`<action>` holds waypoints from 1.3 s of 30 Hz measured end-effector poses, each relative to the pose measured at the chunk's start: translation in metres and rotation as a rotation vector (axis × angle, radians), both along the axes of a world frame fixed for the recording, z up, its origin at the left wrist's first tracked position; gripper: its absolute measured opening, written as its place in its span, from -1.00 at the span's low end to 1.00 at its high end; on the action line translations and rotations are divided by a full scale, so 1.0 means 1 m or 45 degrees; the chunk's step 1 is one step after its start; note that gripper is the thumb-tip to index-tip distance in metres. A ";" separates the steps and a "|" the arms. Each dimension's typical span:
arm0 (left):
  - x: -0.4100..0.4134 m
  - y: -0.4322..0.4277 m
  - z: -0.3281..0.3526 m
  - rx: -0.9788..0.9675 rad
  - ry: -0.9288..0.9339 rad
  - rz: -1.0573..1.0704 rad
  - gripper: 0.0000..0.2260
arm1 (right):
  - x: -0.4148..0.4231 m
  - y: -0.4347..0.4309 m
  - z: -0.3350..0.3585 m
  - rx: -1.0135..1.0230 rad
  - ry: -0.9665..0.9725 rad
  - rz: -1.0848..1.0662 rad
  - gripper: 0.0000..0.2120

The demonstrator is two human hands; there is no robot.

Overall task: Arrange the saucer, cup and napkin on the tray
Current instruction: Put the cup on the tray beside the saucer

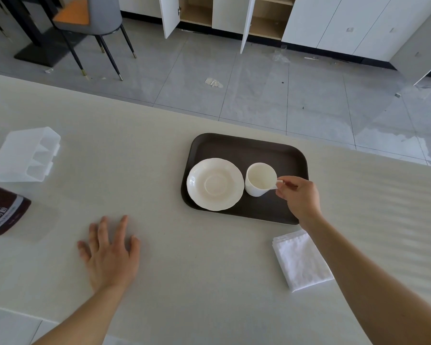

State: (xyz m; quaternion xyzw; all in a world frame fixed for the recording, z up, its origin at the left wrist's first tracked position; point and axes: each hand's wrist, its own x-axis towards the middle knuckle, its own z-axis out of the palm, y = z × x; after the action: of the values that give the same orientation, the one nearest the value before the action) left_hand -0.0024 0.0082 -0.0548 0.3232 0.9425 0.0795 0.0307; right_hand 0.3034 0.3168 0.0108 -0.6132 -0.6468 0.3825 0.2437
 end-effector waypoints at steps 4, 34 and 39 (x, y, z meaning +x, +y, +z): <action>0.001 0.001 0.003 -0.003 -0.018 0.001 -0.46 | 0.001 0.000 -0.001 -0.022 0.021 -0.008 -0.89; 0.005 0.002 0.009 -0.006 -0.054 0.012 -0.45 | 0.092 -0.086 0.017 0.079 -0.674 -0.021 -0.61; 0.003 0.001 0.008 -0.010 -0.047 0.012 -0.45 | 0.099 -0.099 0.011 -0.243 -0.992 0.082 -0.27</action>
State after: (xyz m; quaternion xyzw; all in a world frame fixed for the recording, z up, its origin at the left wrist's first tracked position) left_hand 0.0008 0.0092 -0.0473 0.3171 0.9436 0.0818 0.0490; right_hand 0.4021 0.2177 0.0223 -0.7115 -0.6713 0.1872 -0.0898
